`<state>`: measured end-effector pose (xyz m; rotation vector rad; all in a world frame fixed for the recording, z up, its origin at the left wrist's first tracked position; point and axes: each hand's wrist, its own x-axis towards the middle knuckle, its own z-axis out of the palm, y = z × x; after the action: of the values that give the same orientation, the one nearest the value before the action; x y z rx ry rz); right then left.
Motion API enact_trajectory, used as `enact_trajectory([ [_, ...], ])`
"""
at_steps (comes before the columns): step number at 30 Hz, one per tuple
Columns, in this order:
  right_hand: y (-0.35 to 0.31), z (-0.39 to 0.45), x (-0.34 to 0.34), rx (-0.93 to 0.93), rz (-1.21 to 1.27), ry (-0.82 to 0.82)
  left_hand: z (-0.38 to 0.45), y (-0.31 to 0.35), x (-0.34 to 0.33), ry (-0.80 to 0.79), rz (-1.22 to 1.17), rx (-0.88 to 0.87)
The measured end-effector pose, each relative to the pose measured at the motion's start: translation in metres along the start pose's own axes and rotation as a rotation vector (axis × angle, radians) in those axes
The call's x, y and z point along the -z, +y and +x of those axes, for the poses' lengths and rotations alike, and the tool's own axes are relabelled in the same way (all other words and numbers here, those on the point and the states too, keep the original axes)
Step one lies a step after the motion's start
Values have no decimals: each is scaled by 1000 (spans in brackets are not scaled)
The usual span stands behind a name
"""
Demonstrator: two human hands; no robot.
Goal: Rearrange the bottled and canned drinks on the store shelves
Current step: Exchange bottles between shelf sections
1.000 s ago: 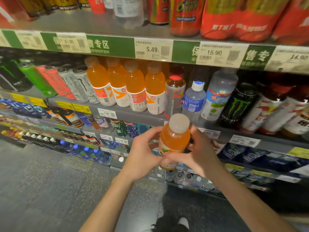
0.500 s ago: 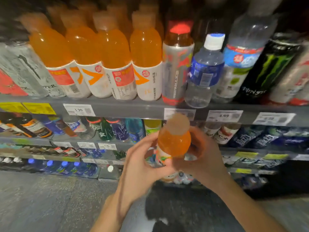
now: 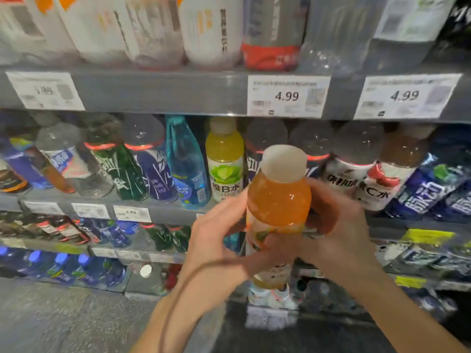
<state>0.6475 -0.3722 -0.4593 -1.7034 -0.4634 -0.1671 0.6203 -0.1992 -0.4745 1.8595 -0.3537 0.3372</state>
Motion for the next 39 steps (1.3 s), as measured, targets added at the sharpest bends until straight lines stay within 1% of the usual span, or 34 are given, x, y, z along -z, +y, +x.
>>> enact_trajectory([
  [3, 22, -3, -1, 38, -7, -27, -4, -20, -7, 5, 15, -34],
  [9, 50, -11, -4, 61, 27, -69, -10, -50, -20, 63, -54, -47],
  [12, 61, -13, -4, 45, -37, -145, -12, -69, -27, 98, -3, -61],
  [14, 66, -15, -4, 64, -56, -141, -12, -76, -31, 99, 14, -86],
  [16, 73, -15, 1, 144, -58, -86, -11, -78, -31, 33, 59, -140],
  [18, 78, -15, 8, 201, -73, -35, -7, -78, -25, -128, 115, -179],
  [20, 84, -17, 16, 189, -41, 4, -2, -79, -17, -270, 130, -175],
  [21, 86, -19, 19, 170, -8, 10, 1, -79, -13, -287, 143, -199],
  [24, 90, -29, 23, 253, -90, 64, 12, -76, -9, -184, 176, -317],
  [27, 92, -35, 36, 292, -108, 111, 29, -73, -20, -29, 128, -367],
  [28, 93, -37, 42, 306, -112, 111, 37, -71, -26, 33, 171, -391],
  [30, 94, -40, 54, 327, -125, 136, 55, -65, -37, 145, 379, -482],
  [33, 97, -44, 69, 344, -143, 184, 85, -50, -49, 213, 639, -592],
  [34, 97, -45, 73, 351, -153, 188, 93, -43, -52, 220, 683, -590],
  [36, 97, -47, 79, 373, -161, 198, 105, -29, -59, 208, 725, -523],
  [39, 98, -48, 86, 392, -172, 218, 117, -19, -67, 162, 695, -385],
])
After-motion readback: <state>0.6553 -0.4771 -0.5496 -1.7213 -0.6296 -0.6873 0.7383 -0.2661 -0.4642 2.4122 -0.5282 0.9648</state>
